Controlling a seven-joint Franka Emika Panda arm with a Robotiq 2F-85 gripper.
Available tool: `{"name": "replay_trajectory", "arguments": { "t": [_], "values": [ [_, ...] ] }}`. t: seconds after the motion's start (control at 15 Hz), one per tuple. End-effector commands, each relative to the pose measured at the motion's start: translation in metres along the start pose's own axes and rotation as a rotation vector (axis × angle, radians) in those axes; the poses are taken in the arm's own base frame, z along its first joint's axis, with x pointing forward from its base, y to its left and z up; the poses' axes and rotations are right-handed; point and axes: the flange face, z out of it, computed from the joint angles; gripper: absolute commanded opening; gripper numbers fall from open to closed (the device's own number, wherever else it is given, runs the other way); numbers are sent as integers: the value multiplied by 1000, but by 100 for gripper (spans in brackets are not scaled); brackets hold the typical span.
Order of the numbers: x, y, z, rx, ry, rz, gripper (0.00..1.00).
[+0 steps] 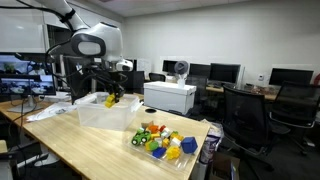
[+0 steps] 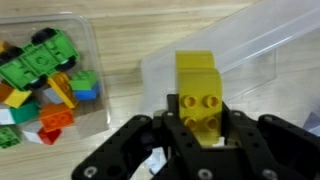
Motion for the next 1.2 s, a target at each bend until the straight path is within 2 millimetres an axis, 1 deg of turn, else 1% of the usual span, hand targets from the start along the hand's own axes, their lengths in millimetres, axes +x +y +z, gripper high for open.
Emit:
{"name": "replay_trajectory", "arguments": {
  "t": [0.0, 0.13, 0.2, 0.27, 0.33, 0.4, 0.47, 0.6, 0.67, 0.87, 0.93, 1.0, 1.13],
  "values": [
    [9, -81, 41, 9, -81, -186, 13],
    [11, -134, 68, 27, -152, -315, 14],
    [12, -156, 77, 26, -183, -387, 13],
    [14, -174, 80, 15, -198, -460, 14],
    [19, -178, 73, -13, -169, -488, 14],
    [23, -178, 60, -34, -131, -495, 14],
    [23, -170, 45, -60, -81, -472, 14],
    [19, -160, 25, -96, 7, -426, 13],
    [17, -156, 17, -112, 45, -412, 13],
    [6, -138, 4, -140, 105, -339, 13],
    [23, -146, 15, -109, 72, -376, 13],
    [20, -144, 13, -111, 74, -369, 36],
    [21, -146, 15, -109, 72, -373, 36]
  ]
}}
